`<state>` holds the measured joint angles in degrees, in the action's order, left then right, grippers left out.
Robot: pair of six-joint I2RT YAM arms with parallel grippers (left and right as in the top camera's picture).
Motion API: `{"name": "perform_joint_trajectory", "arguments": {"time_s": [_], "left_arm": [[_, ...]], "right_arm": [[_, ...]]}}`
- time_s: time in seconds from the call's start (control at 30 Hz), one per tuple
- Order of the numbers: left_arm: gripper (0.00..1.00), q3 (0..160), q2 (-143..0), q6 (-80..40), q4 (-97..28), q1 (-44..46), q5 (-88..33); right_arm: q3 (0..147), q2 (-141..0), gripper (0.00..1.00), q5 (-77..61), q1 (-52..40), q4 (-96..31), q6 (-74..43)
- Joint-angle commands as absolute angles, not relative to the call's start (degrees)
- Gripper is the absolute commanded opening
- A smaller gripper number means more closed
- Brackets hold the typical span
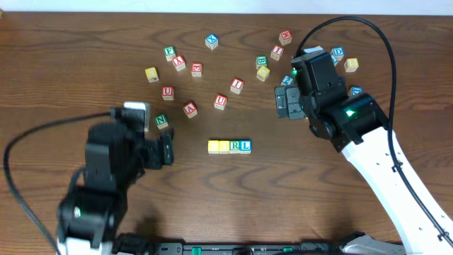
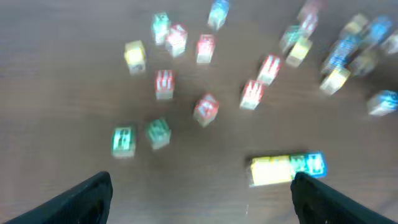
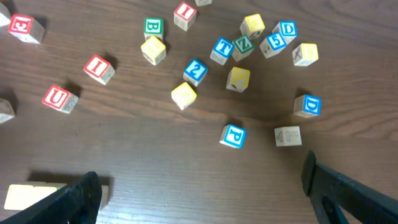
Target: Spell out CORL
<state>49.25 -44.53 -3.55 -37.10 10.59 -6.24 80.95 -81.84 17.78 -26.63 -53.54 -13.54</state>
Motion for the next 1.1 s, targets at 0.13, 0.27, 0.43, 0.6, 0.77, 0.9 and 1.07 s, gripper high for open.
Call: {"name": "perform_joint_trajectory", "arguments": {"time_s": [0.13,0.27,0.43,0.6,0.77,0.9,1.07], "left_arm": [[0.9,23.11,-14.61,-2.52,-10.87,13.78,-4.84],[0.9,14.02,-6.72,0.49,1.76,12.93,-4.93],[0.9,4.27,-0.47,0.89,15.46,9.37,-4.95],[0.9,1.34,-0.05,3.25,19.4,6.57,-5.21],[0.91,0.23,-0.05,3.42,13.15,3.11,-7.68],[0.9,0.23,-0.05,3.4,2.46,0.45,-11.68],[0.9,0.23,-0.05,3.18,-3.01,-0.97,-14.59]], "right_arm": [[81.73,-81.34,0.99,18.52,-26.24,-53.63,-12.99],[81.73,-81.34,0.99,18.52,-26.24,-53.63,-12.99],[81.73,-81.34,0.99,18.52,-26.24,-53.63,-12.99],[81.73,-81.34,0.99,18.52,-26.24,-53.63,-12.99],[81.73,-81.34,0.99,18.52,-26.24,-53.63,-12.99],[81.73,-81.34,0.99,18.52,-26.24,-53.63,-12.99],[81.73,-81.34,0.99,18.52,-26.24,-53.63,-12.99]]}}
